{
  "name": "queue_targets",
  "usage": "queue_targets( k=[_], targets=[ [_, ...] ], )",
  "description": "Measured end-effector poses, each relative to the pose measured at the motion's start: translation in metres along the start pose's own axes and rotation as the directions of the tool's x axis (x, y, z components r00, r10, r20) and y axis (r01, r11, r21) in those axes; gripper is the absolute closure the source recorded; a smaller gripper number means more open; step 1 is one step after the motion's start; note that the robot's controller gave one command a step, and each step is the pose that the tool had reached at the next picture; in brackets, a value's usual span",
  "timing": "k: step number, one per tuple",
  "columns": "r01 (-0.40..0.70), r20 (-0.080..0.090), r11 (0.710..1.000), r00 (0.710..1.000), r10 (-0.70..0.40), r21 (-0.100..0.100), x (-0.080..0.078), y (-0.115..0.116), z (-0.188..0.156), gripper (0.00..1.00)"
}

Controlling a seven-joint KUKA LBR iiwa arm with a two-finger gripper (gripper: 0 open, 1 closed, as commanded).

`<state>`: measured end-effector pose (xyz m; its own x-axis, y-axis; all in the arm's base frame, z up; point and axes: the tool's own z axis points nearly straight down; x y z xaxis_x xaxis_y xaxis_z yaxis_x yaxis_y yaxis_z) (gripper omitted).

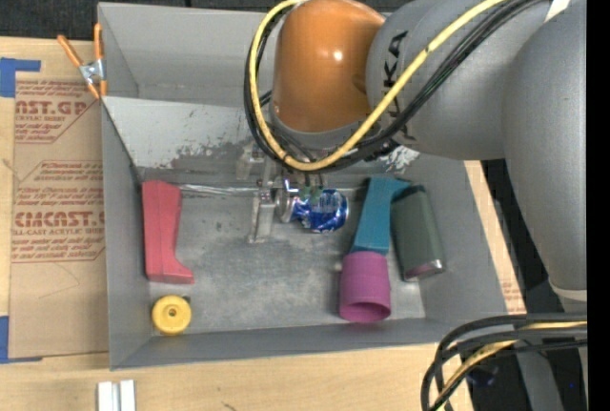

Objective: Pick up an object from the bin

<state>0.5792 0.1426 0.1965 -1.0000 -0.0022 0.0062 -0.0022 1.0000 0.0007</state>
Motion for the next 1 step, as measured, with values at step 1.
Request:
queue_targets(
  k=[1],
  targets=[
    [-0.001,0.008,1.000,1.000,0.001,-0.001,-0.0016,-0.0005,-0.0048,0.00]
  ],
)
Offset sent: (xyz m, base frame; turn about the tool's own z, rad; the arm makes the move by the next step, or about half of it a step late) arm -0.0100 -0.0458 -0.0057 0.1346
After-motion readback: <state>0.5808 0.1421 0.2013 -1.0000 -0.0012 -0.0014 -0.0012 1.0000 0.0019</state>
